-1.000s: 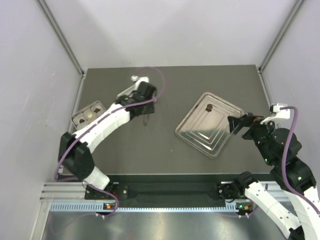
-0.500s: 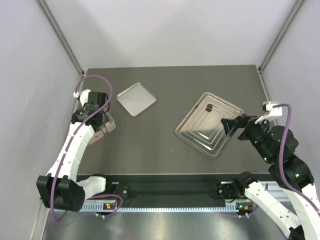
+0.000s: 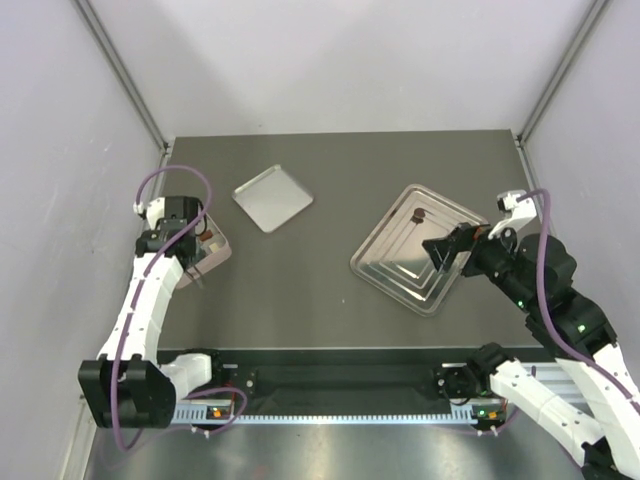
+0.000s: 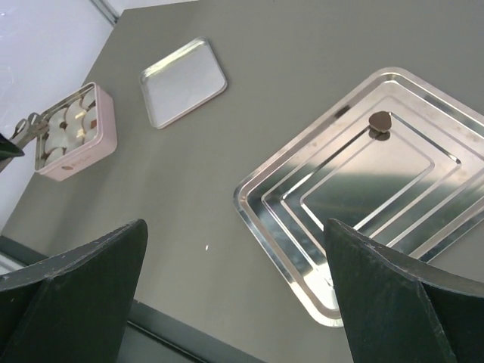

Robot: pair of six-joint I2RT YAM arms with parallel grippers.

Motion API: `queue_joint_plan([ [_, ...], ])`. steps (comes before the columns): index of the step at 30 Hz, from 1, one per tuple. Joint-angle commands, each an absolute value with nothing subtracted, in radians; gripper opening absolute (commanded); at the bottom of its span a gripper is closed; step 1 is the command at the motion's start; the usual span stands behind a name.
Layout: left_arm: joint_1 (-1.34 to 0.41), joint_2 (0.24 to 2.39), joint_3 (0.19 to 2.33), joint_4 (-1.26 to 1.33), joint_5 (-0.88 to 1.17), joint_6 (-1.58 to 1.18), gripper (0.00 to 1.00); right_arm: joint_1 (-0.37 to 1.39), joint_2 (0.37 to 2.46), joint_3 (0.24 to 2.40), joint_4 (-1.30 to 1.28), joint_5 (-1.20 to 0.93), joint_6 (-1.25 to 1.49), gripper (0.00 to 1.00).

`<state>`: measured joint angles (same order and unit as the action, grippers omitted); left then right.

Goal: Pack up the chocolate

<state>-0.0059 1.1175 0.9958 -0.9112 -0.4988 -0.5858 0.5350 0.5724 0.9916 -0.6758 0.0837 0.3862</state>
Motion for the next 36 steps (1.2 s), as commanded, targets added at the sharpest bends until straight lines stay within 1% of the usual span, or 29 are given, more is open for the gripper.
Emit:
queue_joint_plan([
  [1,0.020,1.123,0.982,-0.881,-0.543,-0.558,0.35,0.551,0.574,1.052,-0.652,0.063,0.391,1.00],
  [23,0.021,1.177,0.971,-0.827,-0.540,-0.506,0.37,0.554,0.560,1.075,-0.670,0.072,0.436,1.00],
  [29,0.021,1.180,0.971,-0.821,-0.543,-0.500,0.41,0.552,0.566,1.089,-0.670,0.075,0.436,1.00],
  [36,0.020,1.174,0.979,-0.834,-0.552,-0.500,0.44,0.552,0.551,1.078,-0.670,0.075,0.446,1.00],
])
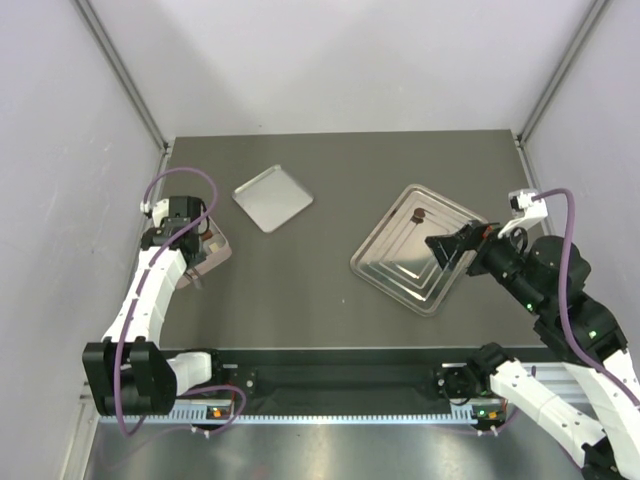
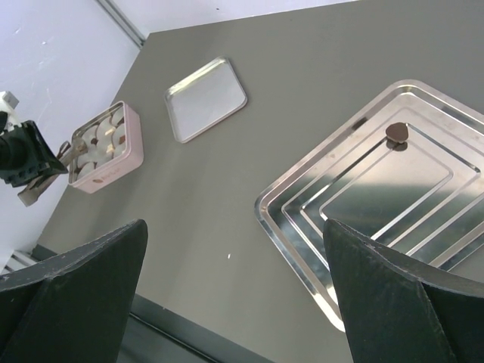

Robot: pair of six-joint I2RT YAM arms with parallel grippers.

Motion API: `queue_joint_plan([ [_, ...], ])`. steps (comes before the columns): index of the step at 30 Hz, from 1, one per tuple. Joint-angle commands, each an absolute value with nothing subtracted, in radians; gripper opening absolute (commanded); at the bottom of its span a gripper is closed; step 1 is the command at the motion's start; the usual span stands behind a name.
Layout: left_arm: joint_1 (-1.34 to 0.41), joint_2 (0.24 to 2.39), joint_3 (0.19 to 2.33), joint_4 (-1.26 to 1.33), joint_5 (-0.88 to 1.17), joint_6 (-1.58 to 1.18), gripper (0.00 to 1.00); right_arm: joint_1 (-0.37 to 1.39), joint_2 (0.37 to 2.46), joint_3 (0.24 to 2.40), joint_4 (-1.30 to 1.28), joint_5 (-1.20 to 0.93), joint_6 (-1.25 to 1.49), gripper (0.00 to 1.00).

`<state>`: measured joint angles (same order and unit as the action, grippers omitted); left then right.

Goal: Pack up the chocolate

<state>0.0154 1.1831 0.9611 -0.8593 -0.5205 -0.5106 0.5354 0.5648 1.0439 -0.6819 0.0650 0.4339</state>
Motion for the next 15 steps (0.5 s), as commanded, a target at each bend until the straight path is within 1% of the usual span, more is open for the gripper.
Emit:
queue_joint_plan([
  [1,0.021,1.173,0.980,-0.836,-0.552,-0.502,0.44,0.551,0.551,1.078,-0.672,0.075,0.446,1.00],
  [15,0.020,1.173,0.991,-0.842,-0.543,-0.497,0.47,0.552,0.537,1.077,-0.673,0.084,0.449,1.00],
])
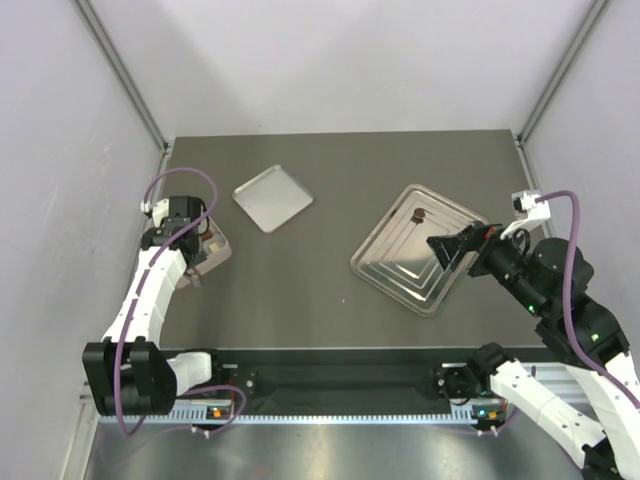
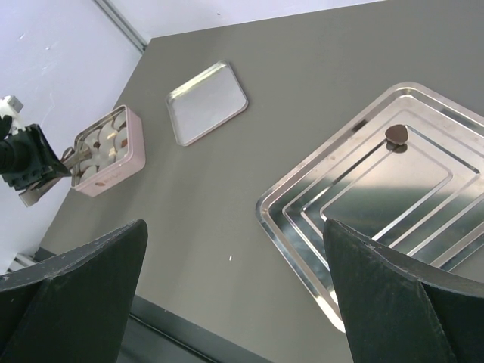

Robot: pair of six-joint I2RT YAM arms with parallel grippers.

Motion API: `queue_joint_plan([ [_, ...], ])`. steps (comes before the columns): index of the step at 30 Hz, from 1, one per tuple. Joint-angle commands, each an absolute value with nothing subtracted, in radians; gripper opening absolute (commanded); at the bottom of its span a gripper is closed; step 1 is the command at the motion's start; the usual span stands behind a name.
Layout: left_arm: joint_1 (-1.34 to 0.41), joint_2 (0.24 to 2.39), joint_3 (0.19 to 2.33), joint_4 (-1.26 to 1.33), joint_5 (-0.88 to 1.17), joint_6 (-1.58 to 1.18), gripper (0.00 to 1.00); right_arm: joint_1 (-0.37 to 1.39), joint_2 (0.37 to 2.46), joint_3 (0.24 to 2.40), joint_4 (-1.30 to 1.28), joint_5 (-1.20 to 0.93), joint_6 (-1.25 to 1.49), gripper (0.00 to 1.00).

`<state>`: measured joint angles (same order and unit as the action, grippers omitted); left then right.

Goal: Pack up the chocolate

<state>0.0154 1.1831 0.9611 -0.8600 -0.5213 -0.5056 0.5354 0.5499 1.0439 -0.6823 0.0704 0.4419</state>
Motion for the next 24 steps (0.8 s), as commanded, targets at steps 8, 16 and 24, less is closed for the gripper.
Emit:
queue_joint_plan([
  [8,0.021,1.175,1.002,-0.845,-0.545,-0.486,0.50,0.552,0.538,1.074,-0.672,0.087,0.449,1.00],
  [16,0.018,1.134,1.091,-0.828,-0.341,-0.402,0.47,0.552,0.532,1.072,-0.672,0.101,0.453,1.00],
  [24,-0.086,1.128,1.238,-0.703,0.142,-0.396,0.47,0.552,0.506,1.003,-0.640,0.129,0.479,1.00],
])
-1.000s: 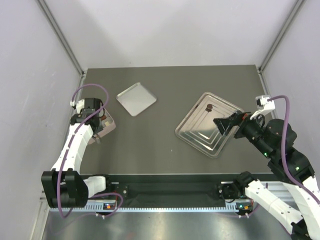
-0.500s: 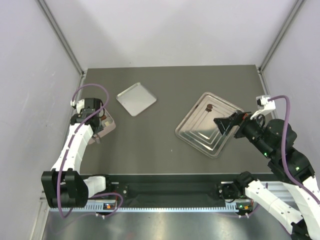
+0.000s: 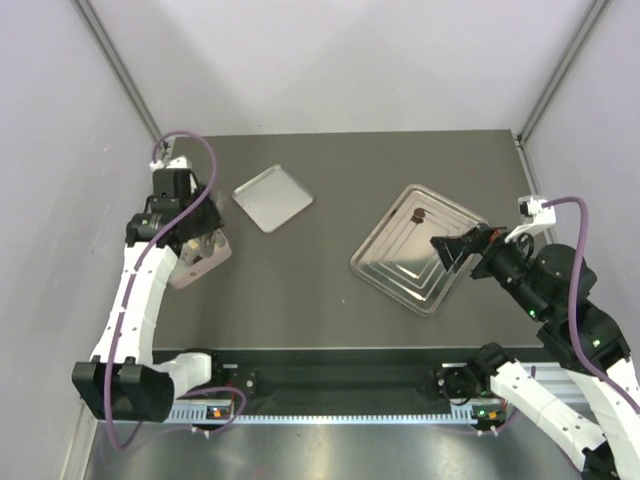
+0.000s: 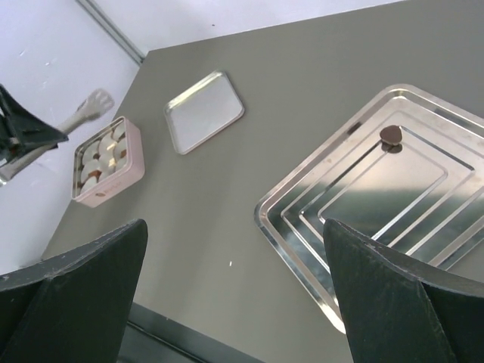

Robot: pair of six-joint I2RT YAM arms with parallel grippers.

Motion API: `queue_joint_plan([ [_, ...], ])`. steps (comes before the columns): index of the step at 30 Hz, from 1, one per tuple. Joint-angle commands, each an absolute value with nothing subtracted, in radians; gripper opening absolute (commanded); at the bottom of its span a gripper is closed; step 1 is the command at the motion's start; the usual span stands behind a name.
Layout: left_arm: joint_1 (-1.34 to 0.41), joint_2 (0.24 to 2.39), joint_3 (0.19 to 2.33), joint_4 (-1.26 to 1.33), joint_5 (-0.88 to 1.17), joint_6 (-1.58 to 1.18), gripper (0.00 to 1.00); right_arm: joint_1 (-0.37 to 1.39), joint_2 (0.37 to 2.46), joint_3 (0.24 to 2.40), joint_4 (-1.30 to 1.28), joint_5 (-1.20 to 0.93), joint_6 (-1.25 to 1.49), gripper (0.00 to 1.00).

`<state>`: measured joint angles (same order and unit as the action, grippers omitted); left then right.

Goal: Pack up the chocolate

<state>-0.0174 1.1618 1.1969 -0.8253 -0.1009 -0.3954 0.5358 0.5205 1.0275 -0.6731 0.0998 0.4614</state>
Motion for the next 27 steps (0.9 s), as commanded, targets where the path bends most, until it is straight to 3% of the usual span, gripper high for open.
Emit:
queue_joint_plan([
  [1,-0.110,1.129,1.238,-0.680,0.181,-0.423,0.47,0.552,0.506,0.993,-0.638,0.143,0.476,1.00],
  [13,-0.659,1.422,1.377,-0.371,0.009,-0.405,0.50,0.552,0.500,1.012,-0.644,0.336,0.378,1.00],
  [20,-0.782,1.767,1.621,-0.364,-0.025,-0.270,0.52,0.552,0.528,1.052,-0.623,0.403,0.299,1.00],
  [27,-0.822,1.928,1.735,-0.315,-0.005,-0.218,0.52,0.552,0.505,1.029,-0.614,0.406,0.296,1.00],
])
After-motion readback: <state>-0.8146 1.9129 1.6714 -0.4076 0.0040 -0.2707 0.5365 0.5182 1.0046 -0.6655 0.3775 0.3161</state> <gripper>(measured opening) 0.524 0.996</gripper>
